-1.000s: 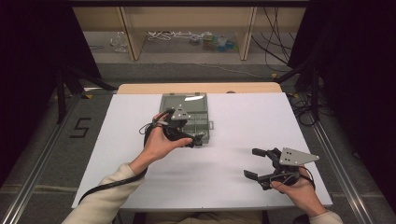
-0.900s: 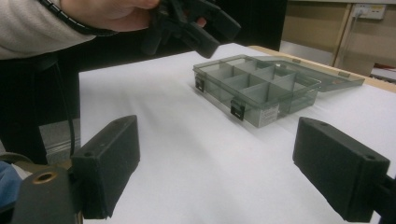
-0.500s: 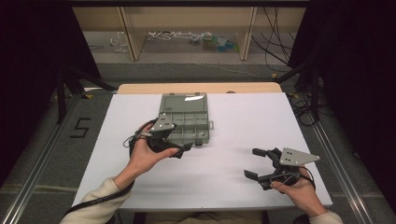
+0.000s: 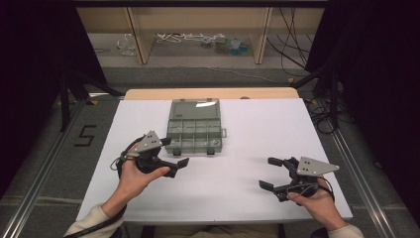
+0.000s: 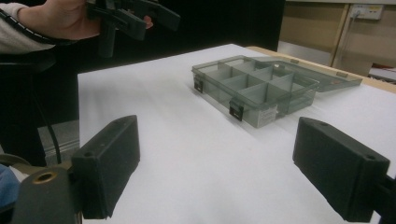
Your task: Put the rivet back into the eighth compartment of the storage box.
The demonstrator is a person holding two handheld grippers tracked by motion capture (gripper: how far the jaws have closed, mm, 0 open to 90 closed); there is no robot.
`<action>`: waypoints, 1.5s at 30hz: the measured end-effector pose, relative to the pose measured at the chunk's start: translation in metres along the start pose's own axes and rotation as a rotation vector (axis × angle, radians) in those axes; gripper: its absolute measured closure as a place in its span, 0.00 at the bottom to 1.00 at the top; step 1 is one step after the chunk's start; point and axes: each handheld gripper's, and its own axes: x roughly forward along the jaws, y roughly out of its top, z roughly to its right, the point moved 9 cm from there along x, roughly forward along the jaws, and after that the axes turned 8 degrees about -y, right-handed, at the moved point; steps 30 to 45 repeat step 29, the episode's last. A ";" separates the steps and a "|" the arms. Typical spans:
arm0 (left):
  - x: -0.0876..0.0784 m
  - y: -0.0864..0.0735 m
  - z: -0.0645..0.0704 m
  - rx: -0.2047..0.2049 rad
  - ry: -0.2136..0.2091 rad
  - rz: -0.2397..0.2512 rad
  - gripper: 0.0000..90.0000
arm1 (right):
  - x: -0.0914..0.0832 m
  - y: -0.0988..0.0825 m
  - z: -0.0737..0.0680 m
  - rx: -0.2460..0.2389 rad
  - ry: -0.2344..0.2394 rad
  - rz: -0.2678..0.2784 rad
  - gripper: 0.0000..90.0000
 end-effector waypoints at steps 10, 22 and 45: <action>-0.029 -0.013 0.007 -0.051 -0.017 0.079 0.01 | 0.001 0.000 0.000 -0.003 0.005 0.006 0.18; -0.040 -0.021 0.007 -0.057 -0.008 0.094 0.01 | 0.001 0.000 0.001 -0.004 0.004 0.007 0.18; -0.038 -0.022 0.007 -0.054 -0.008 0.085 0.01 | 0.000 0.000 0.001 0.001 0.009 0.002 0.18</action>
